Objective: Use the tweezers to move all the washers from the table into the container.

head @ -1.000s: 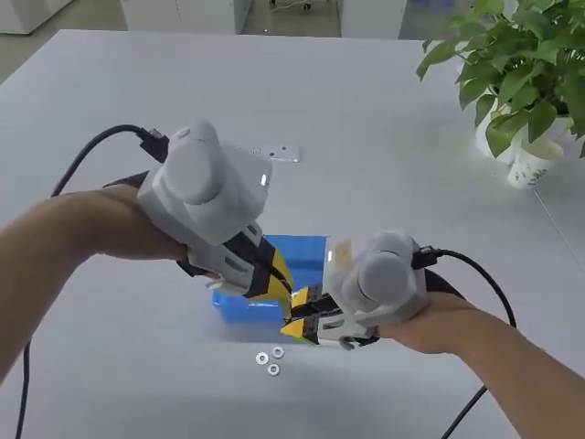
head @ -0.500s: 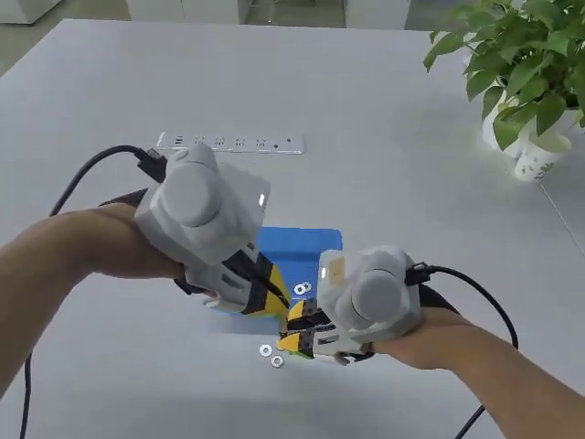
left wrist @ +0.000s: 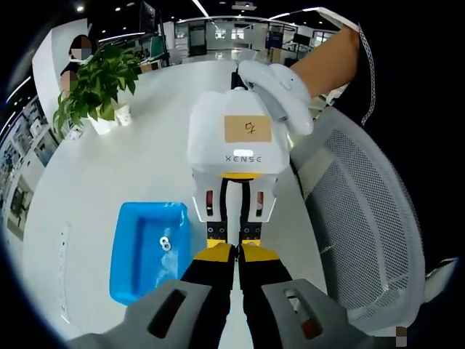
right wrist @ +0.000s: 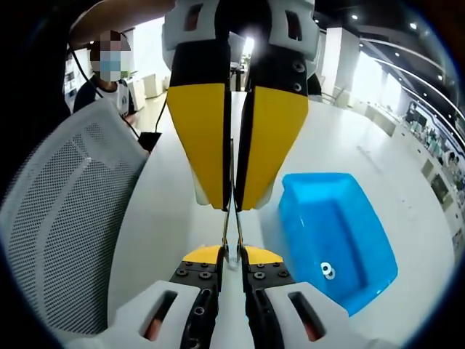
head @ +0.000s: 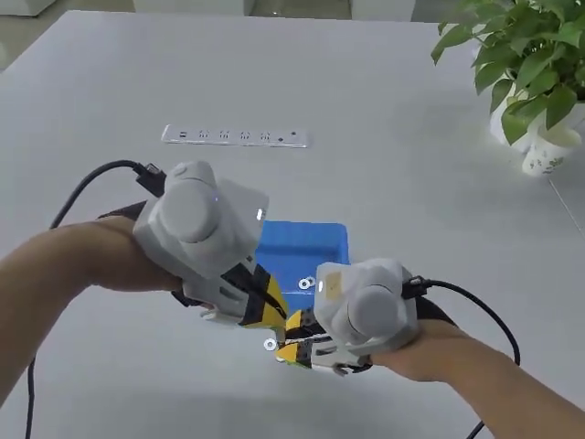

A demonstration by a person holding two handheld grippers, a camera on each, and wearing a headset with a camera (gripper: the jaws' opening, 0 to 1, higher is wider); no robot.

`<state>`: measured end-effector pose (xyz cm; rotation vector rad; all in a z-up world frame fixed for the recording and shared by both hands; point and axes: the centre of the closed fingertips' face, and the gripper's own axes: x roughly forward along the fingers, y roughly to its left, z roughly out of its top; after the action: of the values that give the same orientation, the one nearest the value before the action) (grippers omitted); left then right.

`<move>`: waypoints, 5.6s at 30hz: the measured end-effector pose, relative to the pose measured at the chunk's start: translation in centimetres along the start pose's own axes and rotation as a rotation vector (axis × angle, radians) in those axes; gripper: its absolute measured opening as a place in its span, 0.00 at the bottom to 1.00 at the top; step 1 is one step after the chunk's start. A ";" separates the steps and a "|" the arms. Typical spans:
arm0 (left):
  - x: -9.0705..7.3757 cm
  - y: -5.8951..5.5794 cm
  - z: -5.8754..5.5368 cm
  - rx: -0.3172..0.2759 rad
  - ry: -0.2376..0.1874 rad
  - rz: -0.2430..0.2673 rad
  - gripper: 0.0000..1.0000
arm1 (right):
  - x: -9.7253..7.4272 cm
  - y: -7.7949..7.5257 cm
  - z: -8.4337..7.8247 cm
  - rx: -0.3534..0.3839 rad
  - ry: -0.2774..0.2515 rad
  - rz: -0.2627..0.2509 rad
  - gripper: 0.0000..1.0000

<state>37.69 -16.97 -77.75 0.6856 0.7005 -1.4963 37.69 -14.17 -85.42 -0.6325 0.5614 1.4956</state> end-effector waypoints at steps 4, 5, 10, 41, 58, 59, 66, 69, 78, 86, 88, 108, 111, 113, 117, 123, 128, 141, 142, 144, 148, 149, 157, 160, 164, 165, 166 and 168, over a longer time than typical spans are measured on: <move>0.3 -0.2 -0.3 -0.007 0.000 -0.004 0.06 | 0.3 0.3 -0.2 0.007 0.000 0.006 0.12; 0.3 -0.2 -0.4 -0.008 -0.001 -0.005 0.06 | 0.4 0.3 -0.2 0.008 0.000 0.008 0.12; 0.7 -0.4 -0.7 -0.013 0.001 -0.012 0.06 | 0.8 0.6 -0.6 0.015 0.004 0.016 0.12; 1.3 -0.1 -1.4 -0.035 -0.009 -0.017 0.06 | 1.6 0.3 -1.3 0.034 0.010 0.023 0.12; 1.4 0.1 -1.4 -0.037 -0.004 -0.019 0.06 | 1.7 0.2 -1.4 0.063 0.012 0.021 0.10; 1.4 0.0 -1.4 -0.037 -0.004 -0.020 0.06 | 1.7 0.2 -1.4 0.063 0.012 0.020 0.10; 1.3 0.0 -1.4 -0.034 -0.002 -0.021 0.06 | 1.7 0.2 -1.4 0.058 0.012 0.018 0.10; 1.3 0.1 -1.5 -0.035 -0.002 -0.022 0.06 | 1.6 0.2 -1.4 0.056 0.012 0.019 0.10; 1.4 0.1 -1.4 -0.034 0.000 -0.024 0.06 | 1.7 0.2 -1.4 0.052 0.013 0.020 0.10; 1.3 0.2 -1.3 -0.038 -0.002 -0.021 0.06 | 1.5 0.1 -1.4 0.046 0.015 0.016 0.10; 1.1 0.2 -1.3 -0.039 -0.004 -0.019 0.06 | 1.4 0.0 -1.3 0.045 0.015 0.014 0.10; -1.4 0.7 0.7 -0.036 -0.027 0.003 0.06 | -0.5 -0.8 1.1 0.019 0.001 0.013 0.10; -1.8 0.8 1.1 -0.030 -0.023 0.006 0.06 | -0.8 -1.1 1.5 0.017 -0.004 0.008 0.10; -2.1 0.8 1.2 -0.023 -0.015 0.008 0.06 | -0.9 -1.2 1.8 0.015 -0.009 0.005 0.10; -2.6 1.0 1.5 -0.017 -0.008 0.008 0.06 | -1.1 -1.4 2.2 0.009 -0.016 0.002 0.10; -3.4 1.5 1.9 -0.014 -0.008 0.012 0.06 | -1.7 -2.0 3.0 0.002 -0.021 0.000 0.10; -4.1 2.3 2.5 -0.007 -0.018 0.026 0.06 | -2.4 -2.9 3.6 -0.012 -0.015 -0.010 0.10; -4.7 4.5 3.5 0.015 -0.024 0.047 0.06 | -3.2 -5.4 4.2 -0.018 -0.016 -0.040 0.10; -4.7 4.7 3.5 0.015 -0.023 0.048 0.06 | -3.3 -5.6 4.2 -0.016 -0.017 -0.042 0.10; -4.8 5.0 3.6 0.023 -0.025 0.054 0.06 | -3.4 -5.9 4.2 -0.012 -0.022 -0.046 0.10; -4.7 5.7 3.7 0.030 -0.031 0.060 0.06 | -3.4 -6.6 4.2 -0.012 -0.027 -0.056 0.10; -4.7 5.8 3.7 0.030 -0.031 0.061 0.06 | -3.4 -6.9 4.1 -0.012 -0.027 -0.059 0.10; -4.1 6.9 3.3 0.040 -0.032 0.074 0.06 | -3.0 -7.9 3.4 -0.008 -0.022 -0.068 0.10; -3.8 7.2 3.2 0.038 -0.033 0.074 0.06 | -2.8 -8.2 3.0 -0.004 -0.018 -0.068 0.10; -3.3 7.8 2.9 0.033 -0.035 0.075 0.06 | -2.6 -8.7 2.6 -0.001 -0.013 -0.070 0.10; -3.2 7.9 2.8 0.035 -0.034 0.076 0.06 | -2.5 -8.8 2.5 -0.001 -0.012 -0.073 0.10; -3.1 8.0 2.8 0.033 -0.035 0.076 0.06 | -2.4 -9.0 2.4 0.002 -0.011 -0.073 0.10; -2.9 8.2 2.7 0.031 -0.035 0.073 0.06 | -2.3 -9.1 2.2 0.005 -0.012 -0.071 0.10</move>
<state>45.95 -17.43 -73.98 0.6999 0.6201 -1.4513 46.63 -14.08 -81.92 -0.6331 0.5286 1.4302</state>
